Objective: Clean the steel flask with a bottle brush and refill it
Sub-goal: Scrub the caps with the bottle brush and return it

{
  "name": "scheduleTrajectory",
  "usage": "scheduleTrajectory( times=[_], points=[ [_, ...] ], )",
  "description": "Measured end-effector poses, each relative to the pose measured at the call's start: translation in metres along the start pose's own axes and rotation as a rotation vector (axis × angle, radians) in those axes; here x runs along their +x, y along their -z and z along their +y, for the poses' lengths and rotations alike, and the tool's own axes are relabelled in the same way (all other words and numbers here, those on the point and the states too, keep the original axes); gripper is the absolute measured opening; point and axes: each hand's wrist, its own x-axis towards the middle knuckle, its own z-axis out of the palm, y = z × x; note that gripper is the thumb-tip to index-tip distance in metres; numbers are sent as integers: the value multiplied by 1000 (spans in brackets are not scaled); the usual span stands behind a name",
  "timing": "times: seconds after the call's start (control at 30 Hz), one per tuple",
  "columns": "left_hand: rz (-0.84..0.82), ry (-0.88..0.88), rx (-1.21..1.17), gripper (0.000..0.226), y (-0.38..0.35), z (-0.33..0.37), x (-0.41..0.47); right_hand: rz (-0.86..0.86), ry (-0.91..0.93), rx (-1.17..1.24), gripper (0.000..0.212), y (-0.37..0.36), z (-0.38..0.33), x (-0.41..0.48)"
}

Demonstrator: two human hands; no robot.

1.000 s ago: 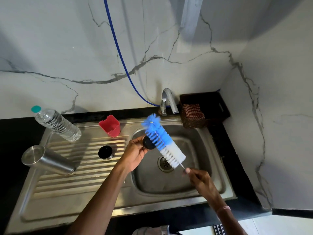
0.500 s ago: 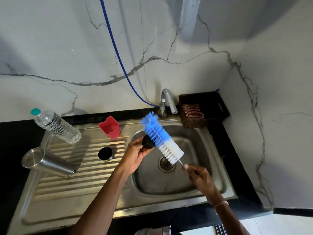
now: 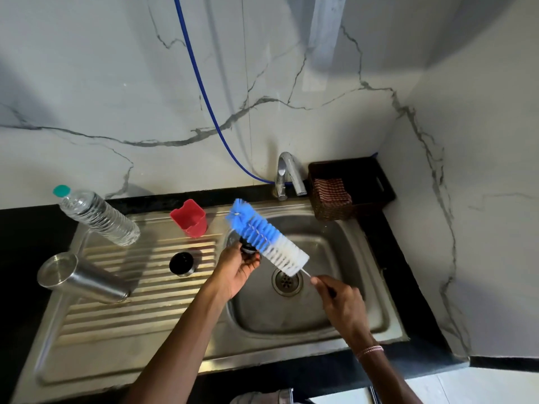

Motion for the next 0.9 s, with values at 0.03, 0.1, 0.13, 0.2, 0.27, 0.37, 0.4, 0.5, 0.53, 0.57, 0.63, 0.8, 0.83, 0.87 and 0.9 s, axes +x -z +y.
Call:
scheduleTrajectory(
  times=[0.03, 0.1, 0.13, 0.2, 0.27, 0.37, 0.4, 0.5, 0.53, 0.57, 0.63, 0.8, 0.83, 0.87, 0.9],
  points=[
    [-7, 1, 26, 32, -1, -3, 0, -1, 8, -31, 38, -2, -6, 4],
    [-21, 1, 38, 29, -3, -5, 0, 6, 9, -68, 36, -5, -9, 7],
    [-18, 2, 24, 28, -2, -3, -1, 20, 5, -78, 36, -5, -7, 6],
    [13, 8, -38, 25, 4, 4, 1, 47, -11, -76, 36, -1, 3, -2],
    [64, 13, -106, 21, 12, 10, 4, 57, -22, -72, 35, 4, 16, -12],
    [114, 14, -130, 22, 18, 11, 9, 50, -15, -72, 36, 4, 24, -21],
    [108, 14, -110, 22, 16, 8, 10, 38, -26, -75, 37, 2, 21, -20],
    [24, -24, 0, 23, 6, -4, 7, 24, -52, -93, 40, -9, 6, -7],
    [-8, -44, 22, 23, 3, -6, 5, 19, -51, -95, 40, -12, 0, 0],
    [-38, -59, 28, 22, 0, -7, 4, 17, -51, -99, 40, -14, -5, 5],
    [-87, -80, -1, 19, 1, -6, 3, 22, -57, -97, 35, -14, -9, 10],
    [-110, -187, -56, 21, 17, 1, 7, 25, -56, -31, 36, -8, 14, -16],
    [-92, -204, -52, 21, 21, 1, 8, 19, -59, -12, 37, -7, 19, -23],
    [-80, -215, -43, 22, 24, -1, 9, 13, -64, -3, 36, -6, 21, -28],
    [-70, -224, -31, 25, 27, -3, 10, 6, -69, 0, 36, -5, 22, -31]
  ],
)
